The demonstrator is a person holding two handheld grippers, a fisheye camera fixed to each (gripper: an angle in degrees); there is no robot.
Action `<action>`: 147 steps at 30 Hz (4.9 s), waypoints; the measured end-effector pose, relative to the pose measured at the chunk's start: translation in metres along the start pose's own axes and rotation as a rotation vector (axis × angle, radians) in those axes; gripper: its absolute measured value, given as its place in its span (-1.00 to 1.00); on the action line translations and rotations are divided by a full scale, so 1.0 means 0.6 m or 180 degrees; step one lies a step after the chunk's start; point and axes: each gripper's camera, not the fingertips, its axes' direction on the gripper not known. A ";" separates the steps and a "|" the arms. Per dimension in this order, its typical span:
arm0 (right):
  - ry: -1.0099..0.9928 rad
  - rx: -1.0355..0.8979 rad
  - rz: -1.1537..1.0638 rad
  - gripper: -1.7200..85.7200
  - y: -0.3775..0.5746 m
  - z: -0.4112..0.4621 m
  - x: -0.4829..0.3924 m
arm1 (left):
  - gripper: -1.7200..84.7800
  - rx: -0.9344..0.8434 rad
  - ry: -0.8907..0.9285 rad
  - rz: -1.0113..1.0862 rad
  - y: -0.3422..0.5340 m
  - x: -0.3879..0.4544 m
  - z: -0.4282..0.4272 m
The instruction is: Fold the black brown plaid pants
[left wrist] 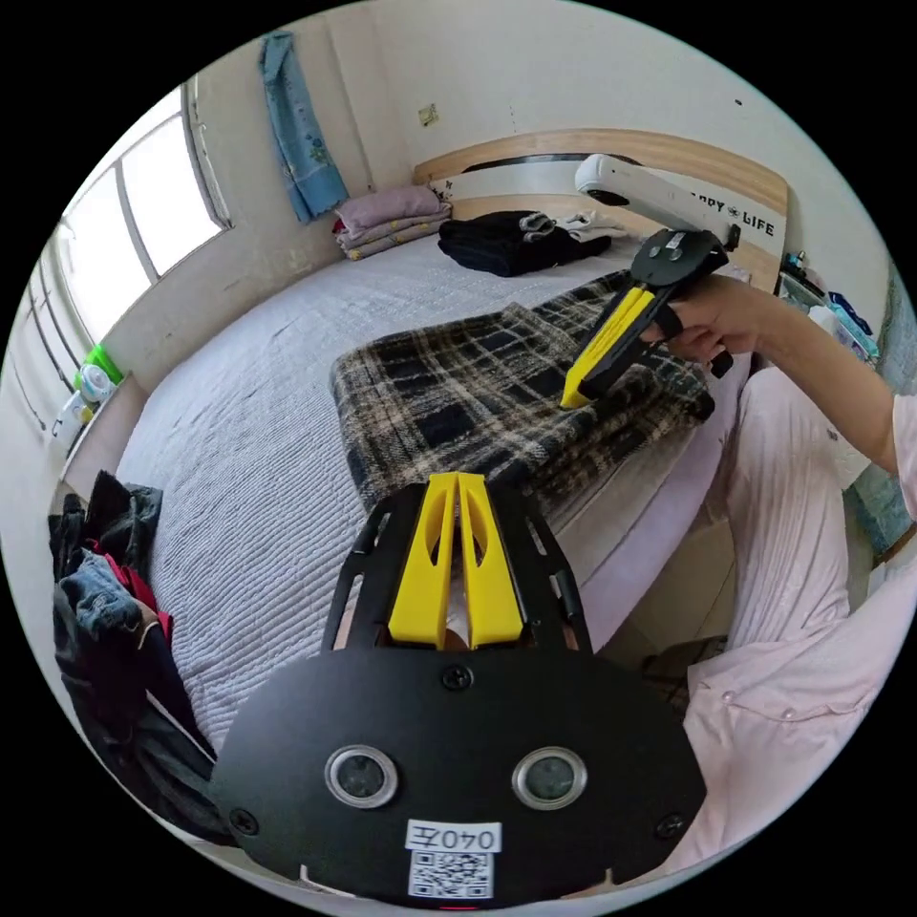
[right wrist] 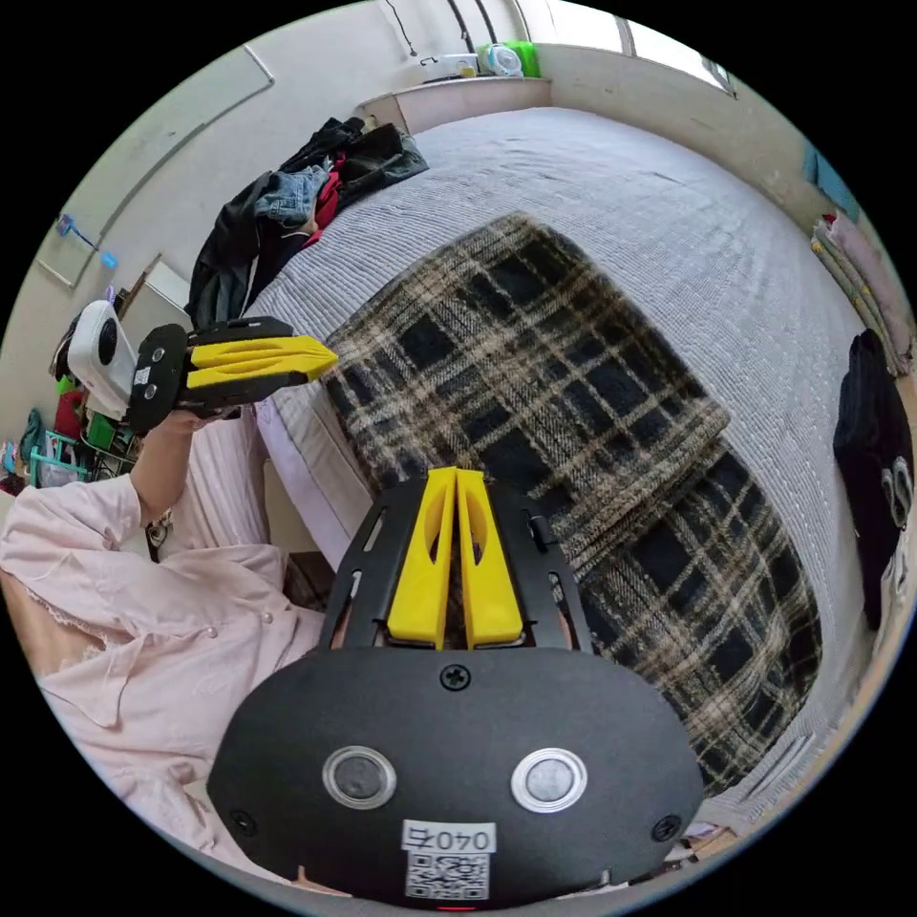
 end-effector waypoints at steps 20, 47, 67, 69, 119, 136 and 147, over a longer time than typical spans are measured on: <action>0.0492 -0.0860 -0.0101 -0.54 -0.508 0.072 -0.088 | -0.82 -0.0120 0.0799 -0.1451 0.070 -0.234 0.038; 0.0237 -0.2053 0.0053 -0.83 -0.654 0.187 -0.043 | -0.89 -0.0169 0.1580 -0.1577 0.072 -0.368 0.065; -0.0410 -0.1052 -0.0630 -0.86 -0.722 0.091 -0.153 | -0.92 0.1063 0.1410 -0.2196 0.272 -0.553 -0.230; -0.0615 -0.0908 -0.0646 -0.86 -0.707 0.070 -0.142 | -0.92 0.1212 0.1453 -0.2228 0.284 -0.554 -0.264; -0.1684 0.0679 0.1321 -0.46 0.282 -0.138 0.500 | -0.98 0.0258 0.1419 -0.0212 -0.181 0.242 -0.059; -0.1418 0.0066 0.1211 -0.74 0.223 -0.110 0.530 | -0.98 0.0249 0.0563 -0.0042 -0.187 0.279 -0.062; -0.1607 -0.0120 0.0957 -0.71 0.233 -0.112 0.462 | -0.98 0.0169 0.0600 -0.0016 -0.205 0.312 0.002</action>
